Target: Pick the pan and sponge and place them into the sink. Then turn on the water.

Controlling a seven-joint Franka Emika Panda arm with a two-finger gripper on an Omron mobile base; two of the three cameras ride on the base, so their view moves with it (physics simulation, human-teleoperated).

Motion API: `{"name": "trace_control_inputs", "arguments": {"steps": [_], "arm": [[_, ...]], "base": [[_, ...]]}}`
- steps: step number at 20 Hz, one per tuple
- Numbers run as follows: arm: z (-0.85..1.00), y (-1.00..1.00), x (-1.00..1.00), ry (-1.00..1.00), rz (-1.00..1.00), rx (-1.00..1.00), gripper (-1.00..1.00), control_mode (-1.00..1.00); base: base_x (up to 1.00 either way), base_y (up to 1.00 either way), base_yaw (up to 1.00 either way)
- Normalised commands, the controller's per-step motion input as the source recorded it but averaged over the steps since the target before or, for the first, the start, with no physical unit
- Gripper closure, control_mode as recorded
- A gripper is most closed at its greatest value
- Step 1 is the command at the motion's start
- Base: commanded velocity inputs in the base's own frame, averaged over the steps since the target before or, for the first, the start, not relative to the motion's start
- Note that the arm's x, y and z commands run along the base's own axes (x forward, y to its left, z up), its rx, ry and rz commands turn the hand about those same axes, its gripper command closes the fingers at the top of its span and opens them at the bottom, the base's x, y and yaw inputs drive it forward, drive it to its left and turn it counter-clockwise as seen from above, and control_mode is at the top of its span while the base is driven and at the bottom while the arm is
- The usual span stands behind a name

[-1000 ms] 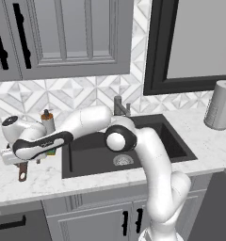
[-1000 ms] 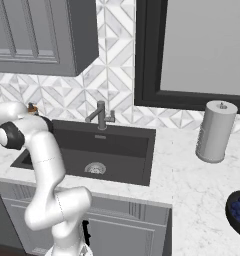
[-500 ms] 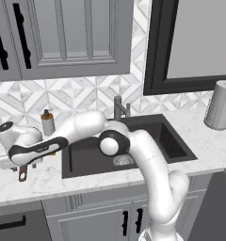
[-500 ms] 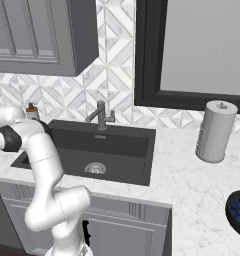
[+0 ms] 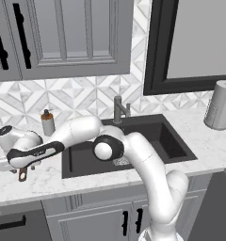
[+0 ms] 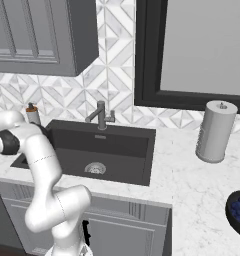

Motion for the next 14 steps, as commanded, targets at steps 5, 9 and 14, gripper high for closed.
{"name": "trace_control_inputs", "arguments": {"steps": [5, 9, 14], "arm": [[-0.12, 0.03, 0.01, 0.00, 0.00, 0.00, 1.00, -1.00], [0.00, 0.01, 0.00, 0.00, 0.00, 0.00, 1.00, -1.00], [0.00, 0.00, 0.00, 0.00, 0.00, 0.00, 1.00, -1.00]], "base": [[0.00, 0.00, 0.00], [0.00, 0.00, 0.00], [0.00, 0.00, 0.00]]}}
